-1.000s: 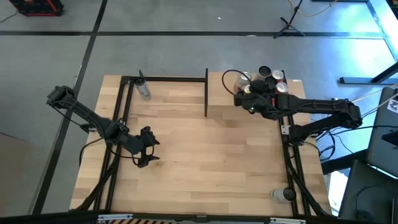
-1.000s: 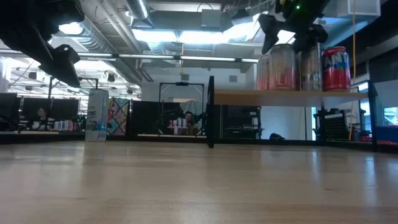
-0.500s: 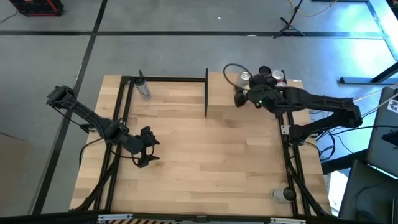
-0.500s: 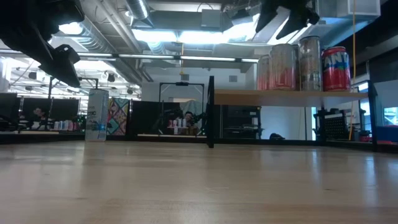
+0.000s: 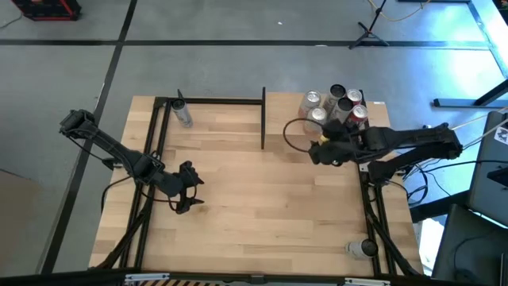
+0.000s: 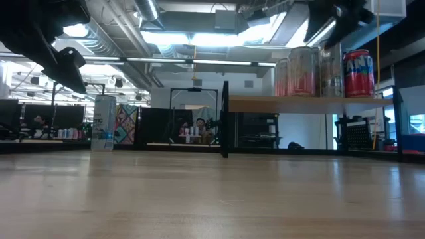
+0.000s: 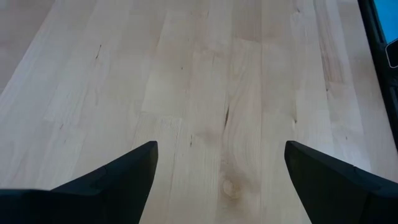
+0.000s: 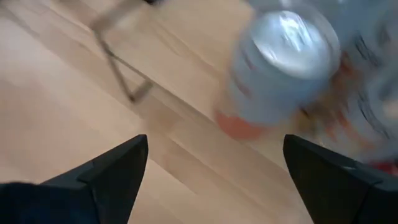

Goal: Place canned beverage on shelf
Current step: Put the orange soda can on the shelf aligned with the other orange soda can

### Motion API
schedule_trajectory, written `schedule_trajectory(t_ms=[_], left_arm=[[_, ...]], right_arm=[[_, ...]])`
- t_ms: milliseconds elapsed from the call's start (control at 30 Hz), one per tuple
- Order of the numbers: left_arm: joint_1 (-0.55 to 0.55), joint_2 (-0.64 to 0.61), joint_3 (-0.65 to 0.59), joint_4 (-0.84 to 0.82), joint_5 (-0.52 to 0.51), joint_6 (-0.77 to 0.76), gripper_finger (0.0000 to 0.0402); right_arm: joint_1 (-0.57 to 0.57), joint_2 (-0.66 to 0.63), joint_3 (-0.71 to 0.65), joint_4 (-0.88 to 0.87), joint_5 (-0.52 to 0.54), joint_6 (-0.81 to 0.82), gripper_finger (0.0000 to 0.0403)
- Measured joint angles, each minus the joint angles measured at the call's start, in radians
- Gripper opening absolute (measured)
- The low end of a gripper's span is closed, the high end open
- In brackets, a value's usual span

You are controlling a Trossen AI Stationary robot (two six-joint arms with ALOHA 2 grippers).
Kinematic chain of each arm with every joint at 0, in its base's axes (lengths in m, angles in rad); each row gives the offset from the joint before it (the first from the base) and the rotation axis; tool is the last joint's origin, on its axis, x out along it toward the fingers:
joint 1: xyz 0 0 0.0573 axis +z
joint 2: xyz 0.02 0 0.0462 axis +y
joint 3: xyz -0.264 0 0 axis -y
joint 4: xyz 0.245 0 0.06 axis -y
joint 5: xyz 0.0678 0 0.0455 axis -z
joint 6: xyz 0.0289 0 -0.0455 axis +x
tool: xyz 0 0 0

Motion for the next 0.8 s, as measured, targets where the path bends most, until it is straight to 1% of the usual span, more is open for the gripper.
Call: schedule_trajectory(t_ms=[100, 300, 467, 567, 667, 800], left_arm=[[0.000, 0.000, 0.000, 0.000, 0.000, 0.000, 0.0339], [0.000, 0.000, 0.000, 0.000, -0.001, 0.000, 0.0339], [0.000, 0.000, 0.000, 0.000, -0.001, 0.000, 0.0339], [0.000, 0.000, 0.000, 0.000, 0.001, -0.001, 0.0339], [0.000, 0.000, 0.000, 0.000, 0.005, -0.019, 0.0339], [0.000, 0.000, 0.000, 0.000, 0.005, -0.020, 0.0339]], right_arm=[[-0.003, 0.000, -0.047, -0.056, 0.008, 0.093, 0.0363], [-0.013, 0.000, -0.104, -0.007, 0.140, 0.189, 0.0363], [-0.065, 0.000, -0.134, 0.006, 0.149, 0.264, 0.0363], [-0.078, 0.000, -0.146, 0.045, 0.149, 0.259, 0.0363], [-0.077, 0.000, -0.147, 0.076, 0.149, 0.216, 0.0363], [-0.077, 0.000, -0.147, 0.080, 0.160, 0.206, 0.0363]])
